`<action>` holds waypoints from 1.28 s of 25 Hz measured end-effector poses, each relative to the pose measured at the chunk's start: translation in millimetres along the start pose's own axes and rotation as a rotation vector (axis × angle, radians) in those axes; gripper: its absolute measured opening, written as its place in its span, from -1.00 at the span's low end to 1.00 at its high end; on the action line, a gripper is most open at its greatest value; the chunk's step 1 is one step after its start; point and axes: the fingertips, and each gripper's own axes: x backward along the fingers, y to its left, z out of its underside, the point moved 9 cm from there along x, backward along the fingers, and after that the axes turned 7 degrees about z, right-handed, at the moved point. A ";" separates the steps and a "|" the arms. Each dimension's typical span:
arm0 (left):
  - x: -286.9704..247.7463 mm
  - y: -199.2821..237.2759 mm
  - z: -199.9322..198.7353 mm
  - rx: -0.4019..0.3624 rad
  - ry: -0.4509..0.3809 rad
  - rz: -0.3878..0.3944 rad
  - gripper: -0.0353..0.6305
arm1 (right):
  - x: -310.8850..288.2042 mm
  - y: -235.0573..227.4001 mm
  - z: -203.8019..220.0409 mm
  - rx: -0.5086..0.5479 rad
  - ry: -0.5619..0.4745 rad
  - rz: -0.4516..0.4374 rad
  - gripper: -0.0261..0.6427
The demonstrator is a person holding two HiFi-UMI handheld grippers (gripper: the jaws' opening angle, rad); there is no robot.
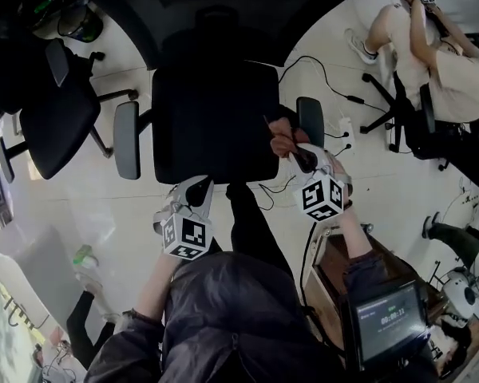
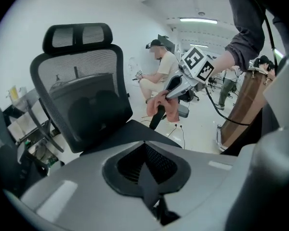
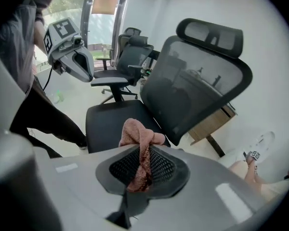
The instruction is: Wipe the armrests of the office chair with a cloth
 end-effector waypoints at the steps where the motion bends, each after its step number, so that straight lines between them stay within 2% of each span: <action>1: -8.8 -7.4 -11.1 -0.009 0.000 0.005 -0.84 | 2.2 -14.8 14.2 -0.004 0.007 0.009 -0.80; 4: -26.1 -23.8 -41.0 -0.034 -0.003 0.012 -0.84 | 0.9 -49.3 43.1 -0.007 0.020 0.018 -0.80; 8: -33.9 -27.0 -68.7 -0.059 0.002 -0.017 -0.84 | -19.5 -80.8 58.5 0.003 0.012 0.010 -0.80; 12: -22.3 -11.2 -68.0 -0.019 0.048 -0.082 -0.84 | -64.1 -93.4 53.9 0.016 -0.028 -0.041 -0.80; 16: -7.8 15.5 -77.1 -0.017 0.046 -0.136 -0.84 | -88.7 -132.0 51.0 0.031 -0.015 0.011 -0.80; 21: 38.5 6.3 -59.6 -0.022 0.064 -0.184 -0.84 | -75.5 -119.6 46.1 0.031 0.020 0.035 -0.80; 26: 41.9 -15.6 -48.4 -0.028 0.036 -0.139 -0.84 | -36.0 -90.2 65.0 0.034 0.038 0.045 -0.80; 29: 44.8 -26.7 -42.0 -0.033 0.040 -0.117 -0.84 | -16.5 -49.3 66.3 0.025 0.025 0.003 -0.80; 32: 28.1 -35.3 -50.7 -0.055 0.027 -0.086 -0.84 | 1.4 -27.8 74.4 0.018 0.028 -0.036 -0.80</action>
